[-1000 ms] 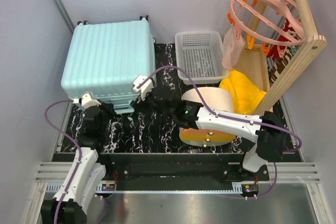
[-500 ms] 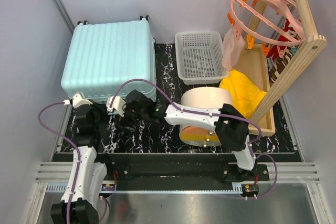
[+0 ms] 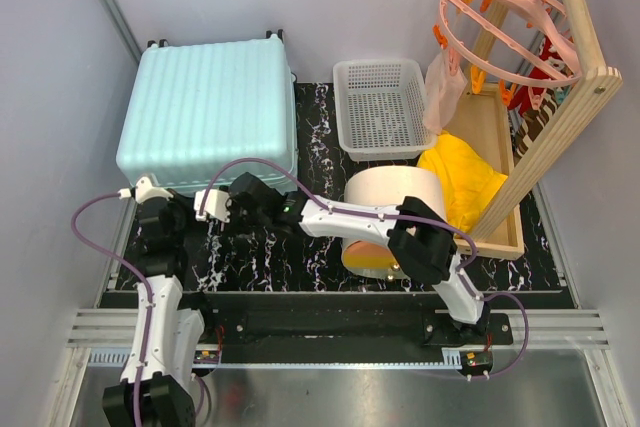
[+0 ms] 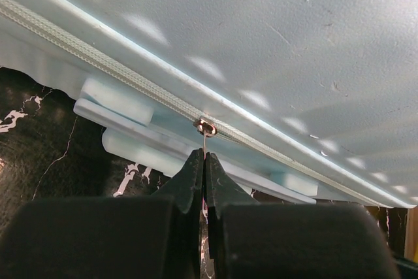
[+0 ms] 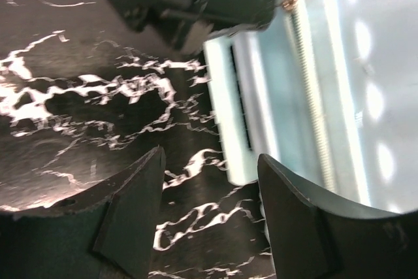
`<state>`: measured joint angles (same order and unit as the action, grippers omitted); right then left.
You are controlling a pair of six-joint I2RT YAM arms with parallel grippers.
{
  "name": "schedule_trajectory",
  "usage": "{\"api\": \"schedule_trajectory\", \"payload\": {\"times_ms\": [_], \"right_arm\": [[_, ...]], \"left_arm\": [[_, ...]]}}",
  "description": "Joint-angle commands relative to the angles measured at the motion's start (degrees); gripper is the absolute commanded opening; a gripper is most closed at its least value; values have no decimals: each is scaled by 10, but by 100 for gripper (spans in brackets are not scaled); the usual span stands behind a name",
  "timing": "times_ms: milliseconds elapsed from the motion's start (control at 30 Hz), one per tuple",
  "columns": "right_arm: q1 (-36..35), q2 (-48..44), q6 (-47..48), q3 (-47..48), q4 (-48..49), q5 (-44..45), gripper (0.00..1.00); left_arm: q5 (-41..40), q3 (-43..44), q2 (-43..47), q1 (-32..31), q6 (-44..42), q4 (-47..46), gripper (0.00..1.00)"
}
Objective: Open, take out, and arrange the luggage
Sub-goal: Unzip the luggage at the center of the board.
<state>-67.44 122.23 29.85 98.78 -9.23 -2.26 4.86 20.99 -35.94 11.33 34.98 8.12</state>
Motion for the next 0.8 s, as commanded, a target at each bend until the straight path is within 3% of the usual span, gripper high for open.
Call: {"api": "schedule_trajectory", "payload": {"times_ms": [0, 633, 733, 767], "right_arm": [[2, 18, 50, 33, 44, 31, 68], [56, 132, 43, 142, 32, -1, 63], [57, 133, 46, 142, 28, 8, 45], [57, 130, 45, 142, 26, 10, 33]], "left_arm": [[48, 38, 18, 4, 1, -12, 0], [64, 38, 17, 7, -1, -9, 0], [58, 40, 18, 7, -1, -8, 0], [57, 40, 18, 8, -2, -7, 0]]}}
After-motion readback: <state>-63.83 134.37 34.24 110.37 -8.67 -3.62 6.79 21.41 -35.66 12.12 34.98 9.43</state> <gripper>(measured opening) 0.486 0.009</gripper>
